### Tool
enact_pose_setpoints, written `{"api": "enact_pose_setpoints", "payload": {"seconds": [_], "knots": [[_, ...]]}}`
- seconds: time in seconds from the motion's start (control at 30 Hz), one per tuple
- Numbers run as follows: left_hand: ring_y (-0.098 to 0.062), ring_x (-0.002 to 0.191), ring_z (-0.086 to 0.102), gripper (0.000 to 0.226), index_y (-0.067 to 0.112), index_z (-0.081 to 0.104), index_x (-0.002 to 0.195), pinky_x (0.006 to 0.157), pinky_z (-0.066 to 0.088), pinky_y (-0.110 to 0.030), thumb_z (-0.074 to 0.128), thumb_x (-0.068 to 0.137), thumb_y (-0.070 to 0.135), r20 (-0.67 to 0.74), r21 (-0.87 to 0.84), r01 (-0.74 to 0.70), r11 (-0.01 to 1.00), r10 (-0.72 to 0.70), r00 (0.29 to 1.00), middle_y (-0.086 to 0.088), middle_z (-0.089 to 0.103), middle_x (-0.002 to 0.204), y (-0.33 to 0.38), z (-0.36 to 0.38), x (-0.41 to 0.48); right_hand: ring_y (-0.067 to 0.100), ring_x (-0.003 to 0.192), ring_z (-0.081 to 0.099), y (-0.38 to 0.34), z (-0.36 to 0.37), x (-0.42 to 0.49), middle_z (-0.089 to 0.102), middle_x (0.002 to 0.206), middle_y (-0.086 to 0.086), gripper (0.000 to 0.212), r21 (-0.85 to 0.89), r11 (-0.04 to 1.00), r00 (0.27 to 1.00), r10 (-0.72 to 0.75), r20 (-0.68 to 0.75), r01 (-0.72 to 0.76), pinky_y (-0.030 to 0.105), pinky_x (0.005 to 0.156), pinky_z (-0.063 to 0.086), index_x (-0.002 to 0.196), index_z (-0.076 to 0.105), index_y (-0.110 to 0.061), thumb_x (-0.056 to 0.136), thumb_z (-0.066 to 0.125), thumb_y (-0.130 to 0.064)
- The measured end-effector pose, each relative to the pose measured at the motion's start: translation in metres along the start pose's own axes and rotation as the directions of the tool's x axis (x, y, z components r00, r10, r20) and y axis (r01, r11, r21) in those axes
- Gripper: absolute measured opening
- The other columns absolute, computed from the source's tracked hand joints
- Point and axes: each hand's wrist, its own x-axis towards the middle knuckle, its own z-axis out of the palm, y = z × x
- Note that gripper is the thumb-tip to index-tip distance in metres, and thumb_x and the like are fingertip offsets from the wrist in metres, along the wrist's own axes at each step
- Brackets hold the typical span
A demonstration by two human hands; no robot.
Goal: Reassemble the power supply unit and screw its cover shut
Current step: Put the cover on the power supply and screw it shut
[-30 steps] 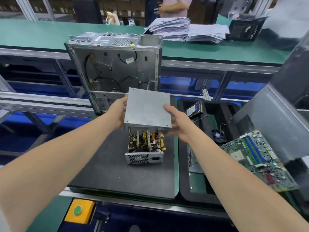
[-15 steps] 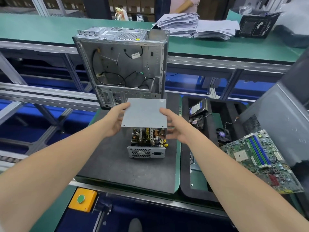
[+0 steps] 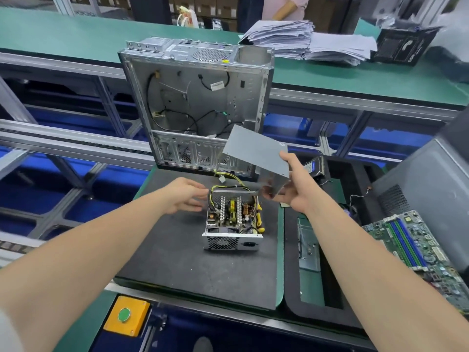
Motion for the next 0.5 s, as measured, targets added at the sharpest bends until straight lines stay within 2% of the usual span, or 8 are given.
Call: {"api": "enact_pose_setpoints", "payload": {"seconds": [0.07, 0.17, 0.3, 0.37, 0.43, 0.5], "knots": [[-0.028, 0.092, 0.077, 0.045, 0.004, 0.055, 0.126, 0.076, 0.064, -0.039, 0.080, 0.088, 0.007, 0.088, 0.022, 0.000, 1.000, -0.002, 0.996, -0.019, 0.073, 0.113, 0.004, 0.009, 0.004, 0.036, 0.078, 0.075, 0.002, -0.002, 0.002, 0.075, 0.085, 0.015, 0.067, -0.020, 1.000, 1.000, 0.007, -0.001, -0.007, 0.052, 0.076, 0.062, 0.120, 0.068, -0.010, 0.075, 0.082, -0.057], [-0.027, 0.087, 0.077, 0.050, 0.001, 0.057, 0.125, 0.074, 0.063, -0.036, 0.082, 0.082, -0.004, 0.124, -0.011, -0.053, 0.999, 0.054, 0.991, -0.020, 0.076, 0.104, 0.016, 0.019, 0.012, 0.033, 0.080, 0.072, 0.006, -0.005, 0.004, 0.069, 0.094, 0.015, 0.063, -0.032, 0.999, 1.000, 0.010, -0.016, -0.011, 0.053, 0.078, 0.062, 0.118, 0.070, -0.012, 0.077, 0.080, -0.058], [-0.022, 0.082, 0.078, 0.033, 0.004, 0.070, 0.114, 0.066, 0.062, -0.030, 0.080, 0.083, -0.001, 0.162, 0.119, -0.118, 0.986, 0.098, 0.982, -0.015, 0.079, 0.098, 0.037, 0.024, 0.016, 0.032, 0.075, 0.073, 0.007, -0.011, 0.006, 0.071, 0.085, 0.013, 0.061, -0.018, 0.999, 0.999, 0.032, -0.028, -0.032, 0.050, 0.076, 0.062, 0.116, 0.069, -0.011, 0.078, 0.080, -0.058], [-0.021, 0.086, 0.077, 0.030, 0.006, 0.071, 0.117, 0.074, 0.064, -0.034, 0.074, 0.088, 0.001, 0.133, 0.147, -0.159, 0.976, 0.140, 0.981, -0.014, 0.078, 0.102, 0.044, 0.023, 0.021, 0.032, 0.075, 0.072, 0.007, -0.013, 0.007, 0.069, 0.090, 0.015, 0.062, 0.003, 0.999, 0.999, 0.032, -0.034, -0.032, 0.051, 0.077, 0.062, 0.117, 0.069, -0.012, 0.076, 0.081, -0.058], [-0.017, 0.090, 0.075, 0.030, 0.014, 0.072, 0.118, 0.084, 0.062, -0.034, 0.066, 0.092, 0.001, 0.100, 0.176, -0.222, 0.959, 0.207, 0.973, -0.005, 0.079, 0.101, 0.049, 0.022, 0.025, 0.034, 0.075, 0.072, 0.007, -0.015, 0.008, 0.066, 0.096, 0.017, 0.066, 0.022, 0.999, 0.999, 0.029, -0.044, -0.028, 0.052, 0.077, 0.062, 0.121, 0.068, -0.013, 0.074, 0.083, -0.057], [-0.007, 0.078, 0.071, 0.031, 0.022, 0.070, 0.120, 0.073, 0.057, -0.024, 0.062, 0.096, 0.003, 0.062, 0.294, -0.303, 0.906, 0.299, 0.952, 0.012, 0.077, 0.081, 0.051, 0.021, 0.029, 0.035, 0.076, 0.072, 0.008, -0.017, 0.009, 0.067, 0.096, 0.018, 0.071, 0.030, 0.999, 0.999, 0.029, -0.045, -0.027, 0.053, 0.078, 0.062, 0.125, 0.067, -0.011, 0.073, 0.083, -0.057]]}}
